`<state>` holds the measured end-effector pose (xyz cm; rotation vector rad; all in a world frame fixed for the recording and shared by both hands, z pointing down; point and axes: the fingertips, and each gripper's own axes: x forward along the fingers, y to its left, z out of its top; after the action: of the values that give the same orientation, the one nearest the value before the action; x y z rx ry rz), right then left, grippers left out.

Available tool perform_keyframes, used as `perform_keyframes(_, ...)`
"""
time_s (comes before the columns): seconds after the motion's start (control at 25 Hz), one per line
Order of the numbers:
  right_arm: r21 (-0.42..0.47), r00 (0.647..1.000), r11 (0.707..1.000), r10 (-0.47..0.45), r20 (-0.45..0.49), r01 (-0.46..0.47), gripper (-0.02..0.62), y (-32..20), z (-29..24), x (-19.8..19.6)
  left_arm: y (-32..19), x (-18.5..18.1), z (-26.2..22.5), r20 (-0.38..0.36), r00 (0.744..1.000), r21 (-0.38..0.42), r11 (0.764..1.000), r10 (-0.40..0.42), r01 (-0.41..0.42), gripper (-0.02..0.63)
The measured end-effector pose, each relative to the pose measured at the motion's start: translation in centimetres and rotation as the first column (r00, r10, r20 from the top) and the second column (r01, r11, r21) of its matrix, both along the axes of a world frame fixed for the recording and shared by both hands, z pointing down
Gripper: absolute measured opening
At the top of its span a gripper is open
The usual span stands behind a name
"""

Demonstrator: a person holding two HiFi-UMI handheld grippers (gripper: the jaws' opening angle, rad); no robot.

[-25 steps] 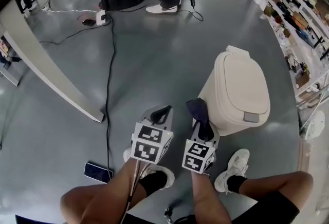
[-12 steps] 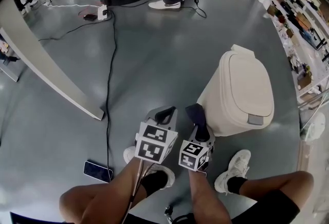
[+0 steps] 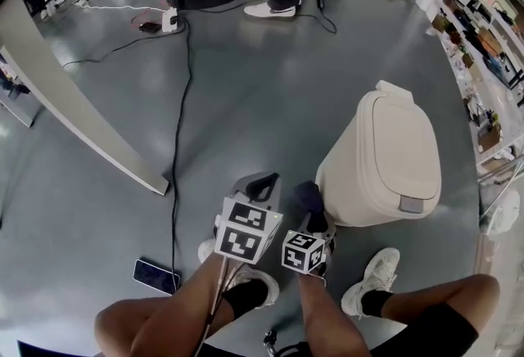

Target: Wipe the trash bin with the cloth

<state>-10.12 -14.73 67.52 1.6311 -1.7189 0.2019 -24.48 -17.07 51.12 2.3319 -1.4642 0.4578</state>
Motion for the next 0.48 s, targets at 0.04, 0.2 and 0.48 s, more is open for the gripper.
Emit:
perform_keyframes(0.04, -0.006, 1.0, 1.0, -0.001, -0.001, 0.001, 0.097, 0.1, 0.2, 0.0, 0.0, -0.1, 0.1, 0.0, 1.0, -0.002, 1.0, -0.002, 0.002, -0.002)
perform_keyframes(0.2, 0.016, 0.999, 1.0, 0.004, 0.04, -0.004, 0.097, -0.4, -0.9, -0.1, -0.4, 0.0, 0.1, -0.013, 1.0, -0.013, 1.0, -0.006, 0.006, -0.002)
perform_keyframes(0.48, 0.15, 0.966, 0.987, 0.025, 0.256, -0.065, 0.098, -1.5, -7.0, -2.1, -0.8, -0.5, 0.4, -0.032, 0.999, -0.037, 0.999, -0.031, 0.03, -0.002)
